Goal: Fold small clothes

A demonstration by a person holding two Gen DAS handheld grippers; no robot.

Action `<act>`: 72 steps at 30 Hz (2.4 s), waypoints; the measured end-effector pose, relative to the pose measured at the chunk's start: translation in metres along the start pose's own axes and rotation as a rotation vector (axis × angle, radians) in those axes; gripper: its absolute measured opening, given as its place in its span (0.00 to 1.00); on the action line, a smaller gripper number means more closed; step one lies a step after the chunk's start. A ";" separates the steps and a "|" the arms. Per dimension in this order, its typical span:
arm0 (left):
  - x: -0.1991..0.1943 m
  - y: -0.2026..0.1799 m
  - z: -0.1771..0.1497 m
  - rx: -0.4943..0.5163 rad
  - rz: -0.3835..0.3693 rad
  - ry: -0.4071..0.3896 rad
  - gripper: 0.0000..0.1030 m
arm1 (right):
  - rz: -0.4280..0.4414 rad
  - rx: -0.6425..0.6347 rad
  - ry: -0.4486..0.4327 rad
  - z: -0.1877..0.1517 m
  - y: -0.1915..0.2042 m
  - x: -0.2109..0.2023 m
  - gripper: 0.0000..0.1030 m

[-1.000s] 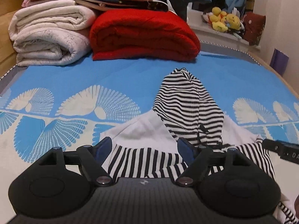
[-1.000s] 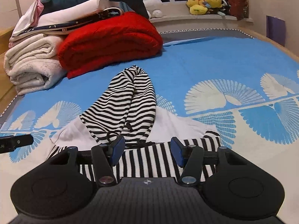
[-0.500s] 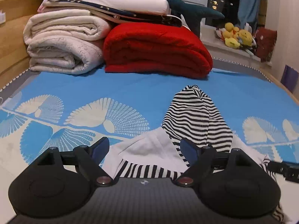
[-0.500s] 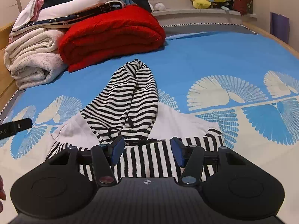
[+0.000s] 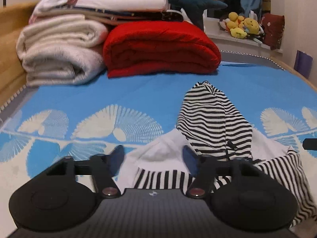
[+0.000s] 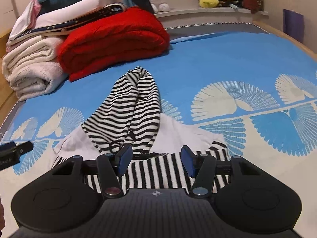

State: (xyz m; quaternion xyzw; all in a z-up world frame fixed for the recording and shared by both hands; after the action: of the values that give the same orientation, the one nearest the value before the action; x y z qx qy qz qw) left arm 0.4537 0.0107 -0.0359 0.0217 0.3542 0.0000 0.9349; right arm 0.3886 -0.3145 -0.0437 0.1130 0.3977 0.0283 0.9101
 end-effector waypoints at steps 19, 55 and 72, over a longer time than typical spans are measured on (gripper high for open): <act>0.201 -0.076 0.097 -0.127 -0.184 0.190 0.16 | 0.054 0.092 0.076 0.013 -0.014 0.007 0.05; -0.062 -0.100 -0.009 0.299 -0.430 -0.065 0.01 | 0.007 0.196 0.082 0.018 -0.055 -0.013 0.05; -0.017 -0.022 -0.070 -0.241 -0.331 0.358 0.47 | 0.026 0.192 0.210 -0.029 -0.034 0.012 0.31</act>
State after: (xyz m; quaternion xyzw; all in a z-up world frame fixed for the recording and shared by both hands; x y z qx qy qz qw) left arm 0.3948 -0.0084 -0.0777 -0.1481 0.5101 -0.1070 0.8405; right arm 0.3738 -0.3409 -0.0790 0.2013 0.4901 0.0134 0.8480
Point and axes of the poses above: each gripper's, at about its wrist camera, not at the fingertips, and x roughly the way its jaws point, y to its left, z to its top, the point moved 9 cm from there along x, roughly the way its jaws point, and after that the axes turned 2 degrees about y, right-handed, at the moved point
